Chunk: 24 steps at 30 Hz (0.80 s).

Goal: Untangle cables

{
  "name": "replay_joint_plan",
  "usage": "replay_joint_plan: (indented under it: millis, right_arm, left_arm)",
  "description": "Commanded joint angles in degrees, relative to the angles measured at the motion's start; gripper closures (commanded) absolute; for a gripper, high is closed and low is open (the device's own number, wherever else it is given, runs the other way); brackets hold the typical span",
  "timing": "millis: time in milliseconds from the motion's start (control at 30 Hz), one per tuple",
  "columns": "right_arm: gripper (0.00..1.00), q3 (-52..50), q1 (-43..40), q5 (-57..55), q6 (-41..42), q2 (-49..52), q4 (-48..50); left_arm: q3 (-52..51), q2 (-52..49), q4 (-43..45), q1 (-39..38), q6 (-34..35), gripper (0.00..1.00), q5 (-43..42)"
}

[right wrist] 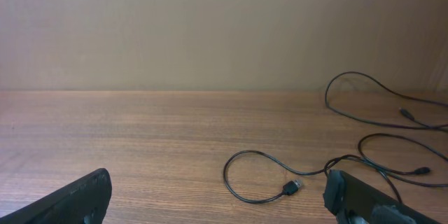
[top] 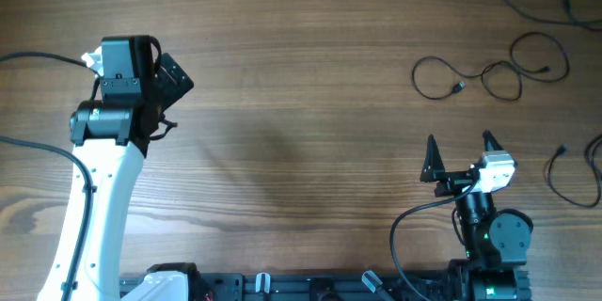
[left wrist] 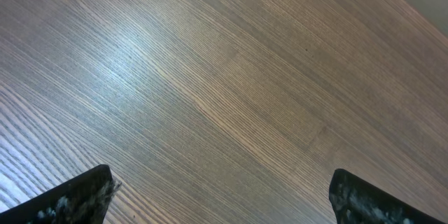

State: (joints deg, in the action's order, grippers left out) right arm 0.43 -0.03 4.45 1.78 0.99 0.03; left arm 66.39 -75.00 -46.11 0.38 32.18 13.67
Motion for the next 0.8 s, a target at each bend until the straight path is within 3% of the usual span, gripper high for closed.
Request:
replay_joint_plan:
  millis: [0,200,400,600,667,767]
  right_arm:
    - [0.00,-0.13,0.17,0.33,-0.72,-0.72,0.22]
    - [0.00,-0.13,0.17,0.33,-0.72,-0.72,0.22]
    - [0.00,-0.13,0.17,0.33,-0.72,-0.72,0.22]
    - [0.01,-0.13,0.17,0.33,-0.68,-0.72,0.22]
    - [0.00,-0.13,0.17,0.33,-0.70,-0.72,0.22]
    - [0.00,-0.13,0.17,0.33,-0.72,-0.72,0.22]
  left_arm:
    - [0.28,0.22,0.11,0.22,-0.46,0.00,0.31]
    - [0.26,3.06,-0.04,-1.01,-0.46,0.00,0.31]
    - [-1.57,24.50,0.00,-7.56,-2.27,0.00,1.42]
    - [-21.46,51.39,6.38,0.74,-1.97,0.00,-8.15]
    - [-34.18,63.89,15.63,0.74,-9.57,0.00,-17.53]
    - [-47.67,72.85,30.34,0.68,-11.45,0.00,-19.26]
